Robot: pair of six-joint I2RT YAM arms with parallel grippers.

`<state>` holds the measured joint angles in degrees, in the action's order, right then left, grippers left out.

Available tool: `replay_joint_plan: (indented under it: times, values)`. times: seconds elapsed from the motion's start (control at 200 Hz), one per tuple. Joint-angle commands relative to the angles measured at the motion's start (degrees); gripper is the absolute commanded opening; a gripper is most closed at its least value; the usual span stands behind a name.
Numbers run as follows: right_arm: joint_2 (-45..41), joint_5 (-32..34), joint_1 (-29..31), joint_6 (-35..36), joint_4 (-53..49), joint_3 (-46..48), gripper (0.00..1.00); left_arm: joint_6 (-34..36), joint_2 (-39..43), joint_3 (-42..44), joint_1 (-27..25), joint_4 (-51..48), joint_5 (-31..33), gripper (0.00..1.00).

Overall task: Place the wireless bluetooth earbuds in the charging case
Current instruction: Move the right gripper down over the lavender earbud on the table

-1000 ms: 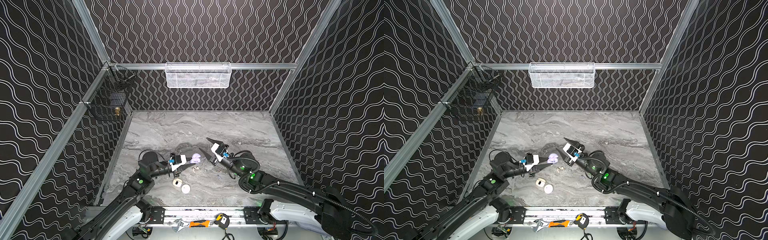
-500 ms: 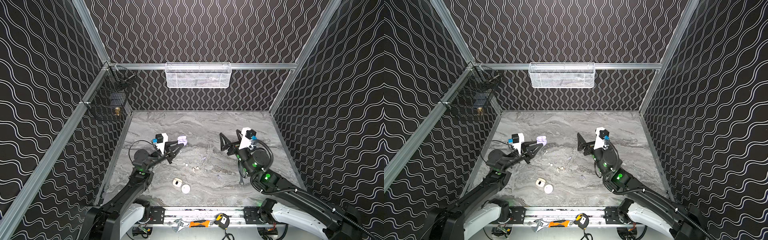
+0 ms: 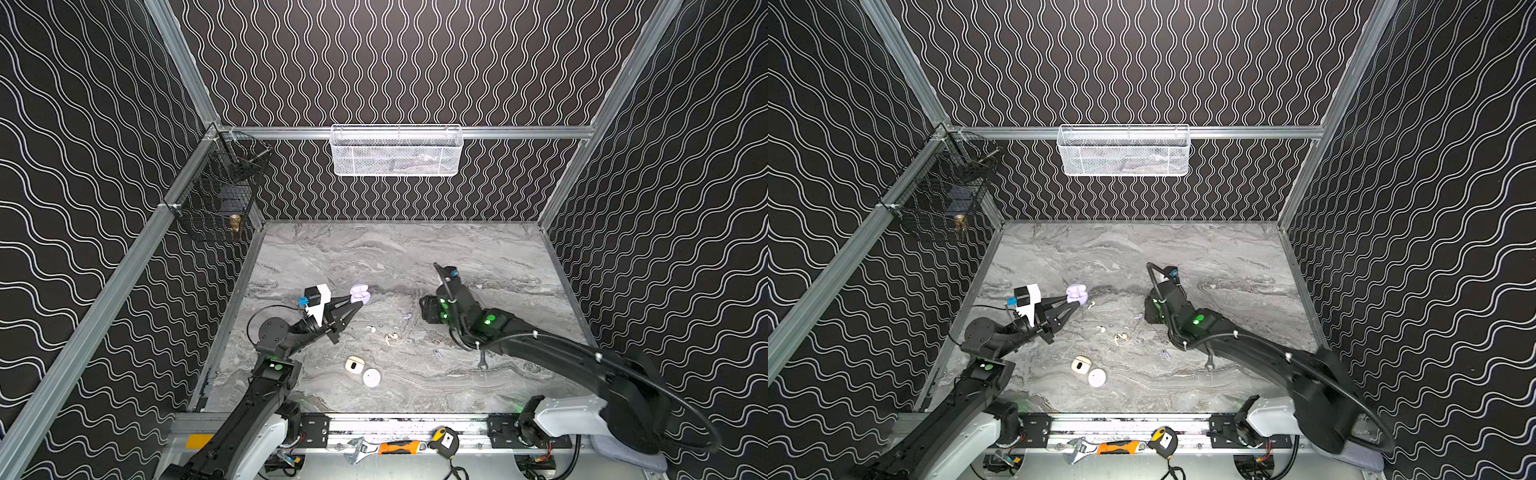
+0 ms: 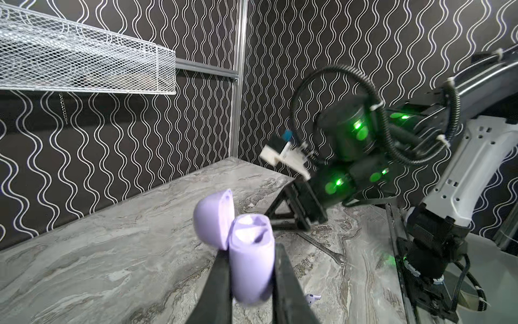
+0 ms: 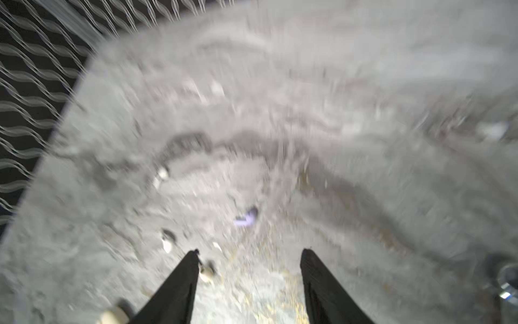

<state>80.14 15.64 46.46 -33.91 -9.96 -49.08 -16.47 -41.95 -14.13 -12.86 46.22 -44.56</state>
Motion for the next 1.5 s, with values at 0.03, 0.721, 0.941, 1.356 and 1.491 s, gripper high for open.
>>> replay_joint_plan:
  times: [0.03,0.721,0.941,1.356,1.491]
  values:
    - [7.39,-1.89,0.03,-1.63,-6.08,-3.83,0.58,-0.93,0.50,0.48,0.03,3.09,-1.71,0.00]
    - [28.04,-3.38,0.06,-0.41,-11.48,-20.56,0.53,3.93,5.49,-0.46,0.03,-5.49,2.76,0.00]
    - [26.62,-5.40,0.64,-0.80,-9.42,-17.91,0.54,3.68,6.23,-0.19,0.03,-4.14,1.75,0.00]
    - [32.21,-8.13,0.65,-1.25,-7.71,-21.58,0.52,4.40,6.59,-0.34,0.03,-5.44,2.19,0.00]
    - [33.67,-8.65,0.64,-1.11,-7.68,-23.04,0.52,5.09,7.52,-0.50,0.03,-6.96,2.74,0.00]
